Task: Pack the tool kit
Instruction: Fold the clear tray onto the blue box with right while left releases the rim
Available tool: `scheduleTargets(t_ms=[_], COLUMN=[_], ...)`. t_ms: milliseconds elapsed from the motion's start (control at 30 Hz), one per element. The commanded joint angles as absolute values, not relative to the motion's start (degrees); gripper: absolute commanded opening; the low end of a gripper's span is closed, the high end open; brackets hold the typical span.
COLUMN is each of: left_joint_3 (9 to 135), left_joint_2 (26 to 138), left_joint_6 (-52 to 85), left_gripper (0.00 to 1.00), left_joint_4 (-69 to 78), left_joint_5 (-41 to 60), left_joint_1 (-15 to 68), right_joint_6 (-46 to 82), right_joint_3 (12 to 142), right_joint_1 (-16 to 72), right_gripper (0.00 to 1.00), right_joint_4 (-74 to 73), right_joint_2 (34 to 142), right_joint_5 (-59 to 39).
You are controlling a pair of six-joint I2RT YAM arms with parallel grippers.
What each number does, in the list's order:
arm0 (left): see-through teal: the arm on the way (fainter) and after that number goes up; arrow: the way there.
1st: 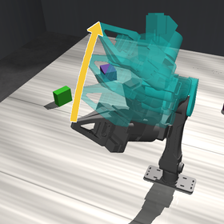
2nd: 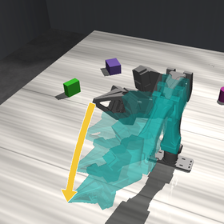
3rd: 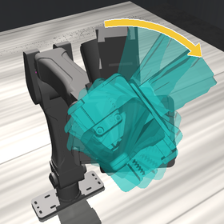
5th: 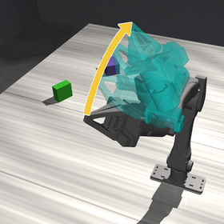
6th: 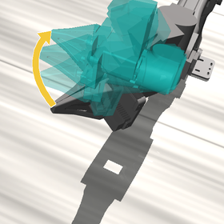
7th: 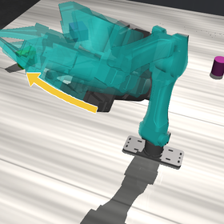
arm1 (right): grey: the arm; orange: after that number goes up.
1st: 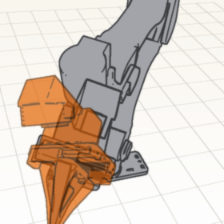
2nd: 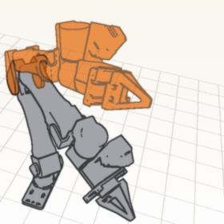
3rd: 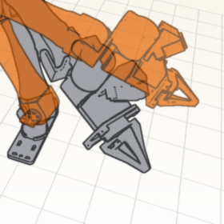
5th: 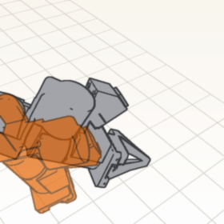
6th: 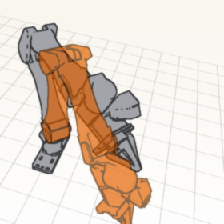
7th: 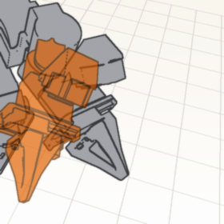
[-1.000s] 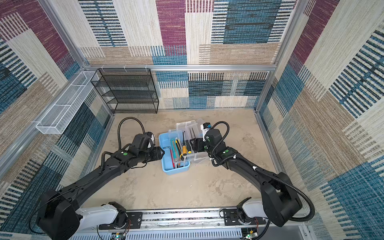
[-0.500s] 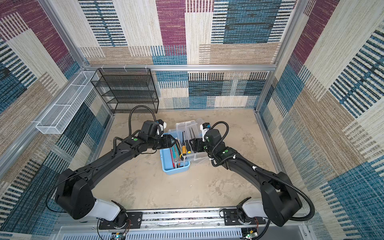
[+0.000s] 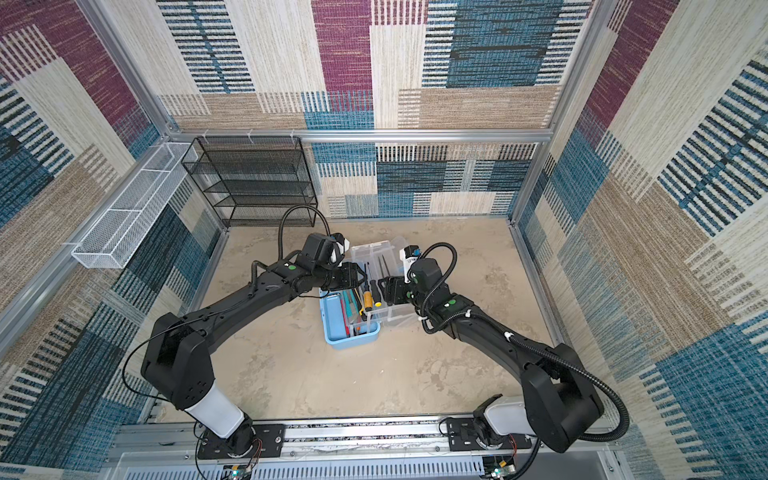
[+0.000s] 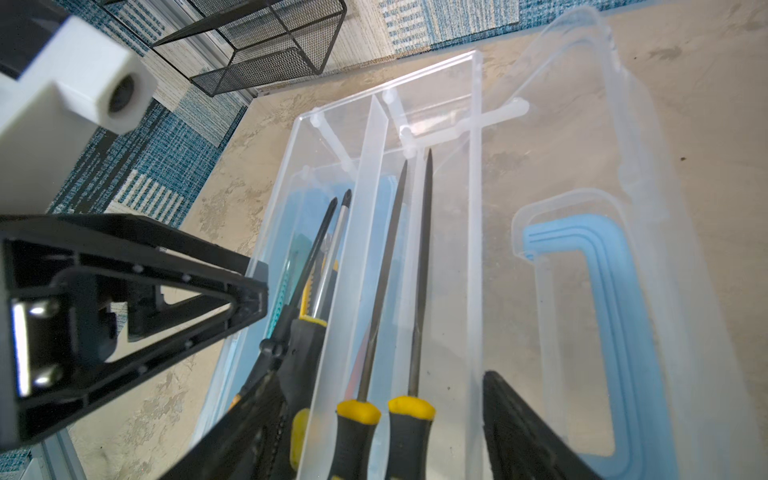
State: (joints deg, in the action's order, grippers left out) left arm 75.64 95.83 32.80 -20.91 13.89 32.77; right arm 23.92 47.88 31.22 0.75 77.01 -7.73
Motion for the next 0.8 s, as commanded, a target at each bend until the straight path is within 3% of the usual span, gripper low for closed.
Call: scheduleTargets(t_ms=[0,367,767], left_joint_3=[76.5,75.5,74.6], left_joint_2=[96.5,97.1,96.9], left_joint_6=[31.0,30.2,29.6], left_gripper=[0.53,0.43,0.39], left_joint_4=[-22.4,-24.3,-25.8], left_joint_5=[13.5,11.8,10.3], left_joint_1=[32.8,32.7,32.5], right_joint_6=[23.8,22.8,22.5], right_joint_3=[48.2,49.0,50.6], right_joint_1=[31.5,31.5,31.5], right_gripper=[0.77,0.79,0.84], right_joint_4=[-2.5,-1.1,1.8], right_joint_2=[76.6,75.6,69.7], right_joint_5=[-8.6,-6.8,-4.2])
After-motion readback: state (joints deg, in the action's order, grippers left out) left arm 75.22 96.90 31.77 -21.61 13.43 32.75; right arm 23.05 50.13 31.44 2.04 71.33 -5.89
